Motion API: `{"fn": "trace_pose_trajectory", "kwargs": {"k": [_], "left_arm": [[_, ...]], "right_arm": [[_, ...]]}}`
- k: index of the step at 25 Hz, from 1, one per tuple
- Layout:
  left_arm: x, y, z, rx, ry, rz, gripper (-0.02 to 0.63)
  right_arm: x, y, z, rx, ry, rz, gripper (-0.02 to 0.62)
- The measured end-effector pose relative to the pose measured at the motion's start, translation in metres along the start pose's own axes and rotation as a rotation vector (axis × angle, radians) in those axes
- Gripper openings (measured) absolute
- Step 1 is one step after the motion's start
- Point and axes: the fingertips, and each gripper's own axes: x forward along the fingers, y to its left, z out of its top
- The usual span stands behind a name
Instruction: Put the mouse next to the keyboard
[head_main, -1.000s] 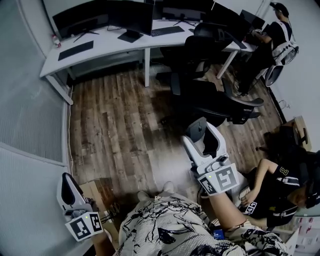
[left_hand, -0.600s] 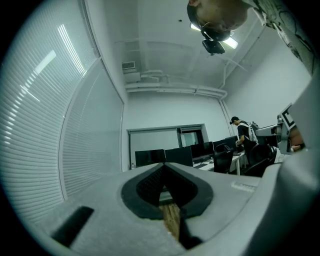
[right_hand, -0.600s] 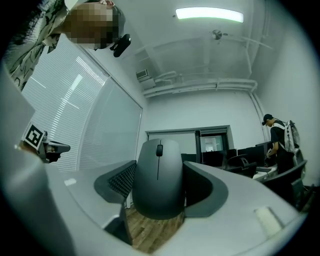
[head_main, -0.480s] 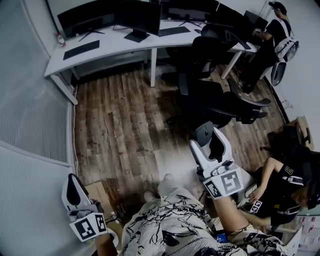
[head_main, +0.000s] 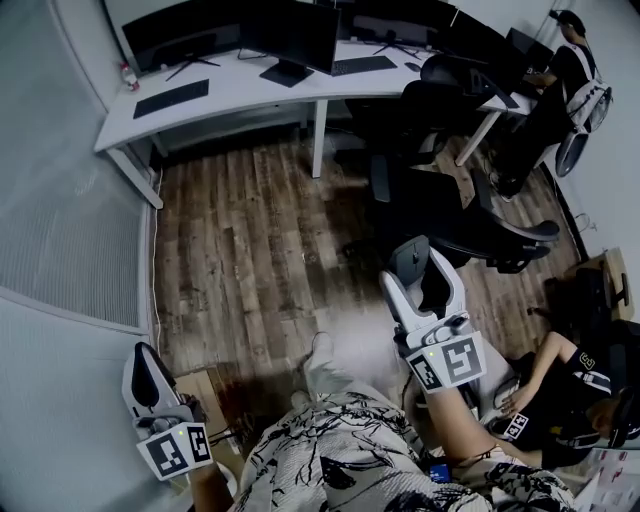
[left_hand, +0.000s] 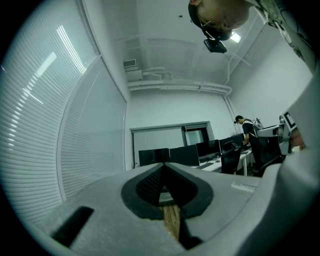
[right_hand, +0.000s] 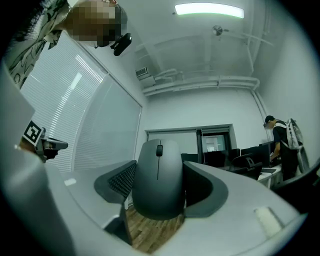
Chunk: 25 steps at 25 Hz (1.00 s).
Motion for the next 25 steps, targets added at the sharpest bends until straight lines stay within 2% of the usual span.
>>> {"fn": "trace_pose_trajectory", "kwargs": {"k": [16, 25], "left_arm": [[0.125, -0.018, 0.010, 0.005, -0.018, 0.047, -0.008], [0.167, -0.043, 0.009, -0.004, -0.015, 0.073, -0.008]], "right_arm": [[0.117, -0.071, -0.006, 0.021, -0.032, 0.036, 0.302], [0.158, -0.099, -0.018, 0.045, -0.026, 0.073, 0.302]]}}
